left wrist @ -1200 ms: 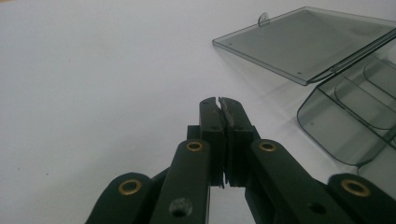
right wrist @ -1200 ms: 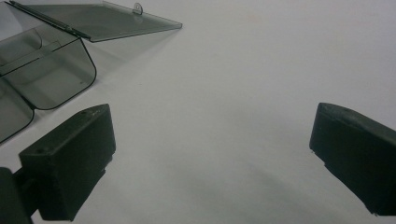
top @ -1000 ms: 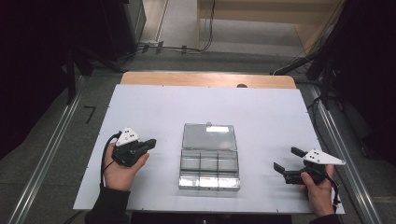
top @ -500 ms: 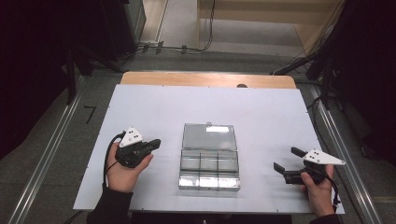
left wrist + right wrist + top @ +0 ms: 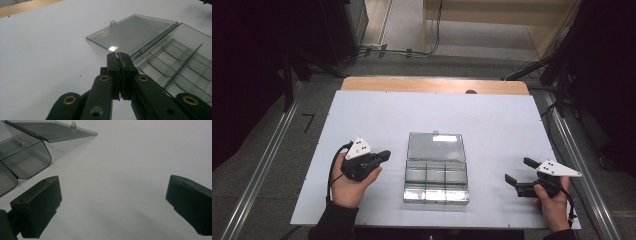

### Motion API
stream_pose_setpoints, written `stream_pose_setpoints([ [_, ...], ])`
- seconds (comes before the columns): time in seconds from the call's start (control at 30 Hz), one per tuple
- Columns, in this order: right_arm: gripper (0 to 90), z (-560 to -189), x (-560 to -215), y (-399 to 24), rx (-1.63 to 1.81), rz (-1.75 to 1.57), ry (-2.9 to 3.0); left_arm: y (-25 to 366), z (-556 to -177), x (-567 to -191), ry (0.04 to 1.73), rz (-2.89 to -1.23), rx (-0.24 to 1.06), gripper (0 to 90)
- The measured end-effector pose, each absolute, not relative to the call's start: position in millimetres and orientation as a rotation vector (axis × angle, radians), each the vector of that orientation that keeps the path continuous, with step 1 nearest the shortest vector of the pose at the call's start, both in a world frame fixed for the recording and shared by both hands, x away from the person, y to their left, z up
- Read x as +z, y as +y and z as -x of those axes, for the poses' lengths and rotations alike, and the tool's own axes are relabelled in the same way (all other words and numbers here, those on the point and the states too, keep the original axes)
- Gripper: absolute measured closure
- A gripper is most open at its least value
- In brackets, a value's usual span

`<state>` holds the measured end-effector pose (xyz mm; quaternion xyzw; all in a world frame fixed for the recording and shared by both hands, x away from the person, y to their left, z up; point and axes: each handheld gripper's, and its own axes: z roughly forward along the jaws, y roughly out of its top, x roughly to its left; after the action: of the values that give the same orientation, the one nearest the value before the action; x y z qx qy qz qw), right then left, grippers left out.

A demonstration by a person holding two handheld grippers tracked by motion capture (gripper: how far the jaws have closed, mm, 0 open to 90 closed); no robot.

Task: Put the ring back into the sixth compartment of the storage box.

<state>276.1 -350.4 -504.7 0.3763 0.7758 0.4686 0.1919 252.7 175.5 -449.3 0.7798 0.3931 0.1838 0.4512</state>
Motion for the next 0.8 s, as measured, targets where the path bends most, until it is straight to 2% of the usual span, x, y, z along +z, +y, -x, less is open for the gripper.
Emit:
stream_pose_setpoints([
  [0.8, 0.0, -275.0, -505.0, -348.6, 1.313, -1.033, 2.192, 144.5, -249.8, -445.1, 0.884, -1.941, 0.390, 88.7],
])
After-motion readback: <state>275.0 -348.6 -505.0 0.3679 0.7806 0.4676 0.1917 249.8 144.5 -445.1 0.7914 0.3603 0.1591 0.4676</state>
